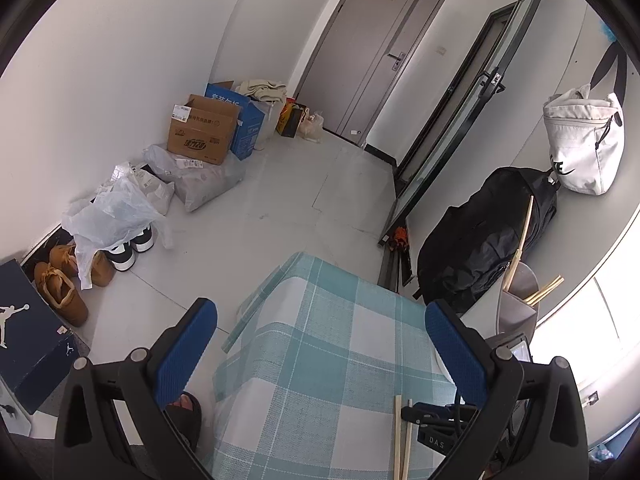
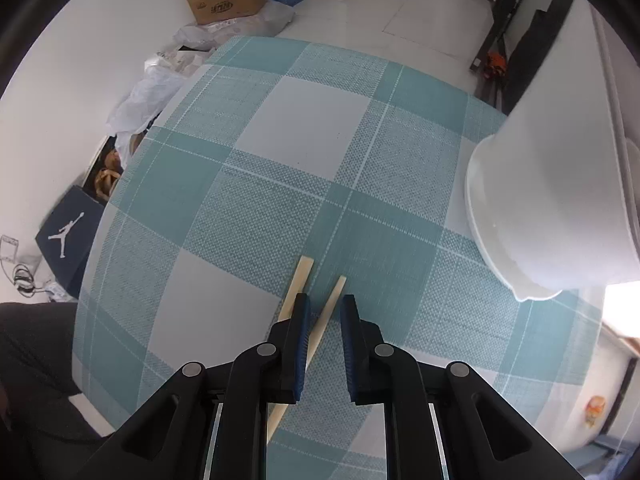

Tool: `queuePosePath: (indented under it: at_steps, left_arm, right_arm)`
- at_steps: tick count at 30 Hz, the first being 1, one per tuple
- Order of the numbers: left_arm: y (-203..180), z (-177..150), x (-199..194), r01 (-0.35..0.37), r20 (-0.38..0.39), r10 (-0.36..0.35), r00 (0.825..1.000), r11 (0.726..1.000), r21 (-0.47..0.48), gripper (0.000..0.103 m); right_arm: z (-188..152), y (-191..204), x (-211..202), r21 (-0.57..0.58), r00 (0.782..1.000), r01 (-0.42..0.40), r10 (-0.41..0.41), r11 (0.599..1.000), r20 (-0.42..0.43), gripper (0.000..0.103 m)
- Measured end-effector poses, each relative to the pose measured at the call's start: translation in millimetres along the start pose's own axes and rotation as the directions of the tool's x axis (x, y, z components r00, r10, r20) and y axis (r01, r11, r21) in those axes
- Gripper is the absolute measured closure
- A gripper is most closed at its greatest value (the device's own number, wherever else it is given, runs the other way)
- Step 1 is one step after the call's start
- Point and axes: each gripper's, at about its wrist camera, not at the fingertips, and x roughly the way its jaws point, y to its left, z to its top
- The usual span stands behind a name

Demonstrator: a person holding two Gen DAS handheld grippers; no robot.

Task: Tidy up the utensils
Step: 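Lower both open tools to the last chopsticks on the cloth, then close the right tool on a chopstick while the left tool grasps the last one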

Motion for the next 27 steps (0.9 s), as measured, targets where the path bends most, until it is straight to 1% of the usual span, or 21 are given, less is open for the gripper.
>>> queuePosePath:
  at_steps: [4, 6, 8, 11, 12, 14, 16, 17, 19, 21, 22, 23, 25, 26, 27]
  left_arm:
    - [2, 0, 3, -0.009, -0.016, 0.009, 1.0, 1.0, -0.005, 0.002]
    - [2, -3, 7, -0.024, -0.032, 0.024, 0.999, 1.0, 0.003, 0.002]
    - [3, -5, 12, -0.042, -0.055, 0.042, 0.998, 0.999, 0.013, 0.002]
    - [2, -11, 20, -0.062, -0.098, 0.065, 0.993, 0.997, 0.035, 0.002]
    - [0, -13, 22, -0.068, -0.11, 0.073, 0.991, 0.997, 0.048, 0.002]
    - [-6, -19, 28, -0.074, -0.136, 0.086, 0.987, 0.993, 0.09, 0.002]
    - [-14, -26, 35, -0.063, -0.182, 0.087, 0.98, 0.989, 0.135, 0.002]
    - [-19, -31, 40, -0.059, -0.206, 0.092, 0.974, 0.985, 0.162, 0.002]
    - [-28, -39, 47, -0.058, -0.245, 0.112, 0.963, 0.975, 0.215, 0.002]
    - [-40, -50, 57, -0.054, -0.298, 0.141, 0.944, 0.958, 0.283, 0.002]
    - [-45, -56, 60, -0.042, -0.322, 0.145, 0.936, 0.951, 0.306, 0.002]
    - [-51, -63, 65, -0.023, -0.351, 0.145, 0.925, 0.944, 0.329, 0.002]
    - [-61, -71, 65, -0.011, -0.363, 0.149, 0.92, 0.935, 0.355, 0.002]
    - [-67, -74, 67, -0.003, -0.372, 0.152, 0.916, 0.928, 0.372, 0.002]
    - [-73, -78, 69, 0.007, -0.385, 0.159, 0.909, 0.919, 0.394, 0.002]
  right_arm:
    - [3, 1, -1, 0.012, 1.0, 0.005, -0.005, 1.0, 0.011, 0.09]
    - [-1, 0, -2, 0.02, 1.0, -0.006, 0.006, 1.0, 0.027, 0.098]
    - [-5, -4, -3, 0.033, 0.998, -0.031, 0.029, 0.999, 0.048, 0.1]
    - [-12, -13, -13, 0.059, 0.991, -0.071, 0.064, 0.996, 0.116, 0.1]
    - [-15, -16, -20, 0.072, 0.985, -0.095, 0.083, 0.993, 0.15, 0.1]
    - [-20, -22, -37, 0.083, 0.972, -0.115, 0.095, 0.99, 0.216, 0.1]
    - [-29, -32, -59, 0.094, 0.949, -0.143, 0.11, 0.985, 0.296, 0.1]
    - [-35, -39, -72, 0.109, 0.932, -0.164, 0.118, 0.98, 0.343, 0.1]
    - [-44, -49, -92, 0.127, 0.906, -0.196, 0.13, 0.972, 0.404, 0.1]
    - [-55, -65, -113, 0.142, 0.87, -0.234, 0.142, 0.962, 0.472, 0.1]
    - [-63, -72, -121, 0.148, 0.852, -0.253, 0.148, 0.956, 0.501, 0.1]
    - [-68, -76, -127, 0.155, 0.841, -0.262, 0.146, 0.953, 0.52, 0.1]
    - [-83, -89, -142, 0.16, 0.806, -0.301, 0.161, 0.94, 0.57, 0.1]
    - [-88, -92, -146, 0.162, 0.796, -0.305, 0.157, 0.939, 0.584, 0.1]
    - [-96, -98, -152, 0.166, 0.781, -0.318, 0.159, 0.934, 0.604, 0.1]
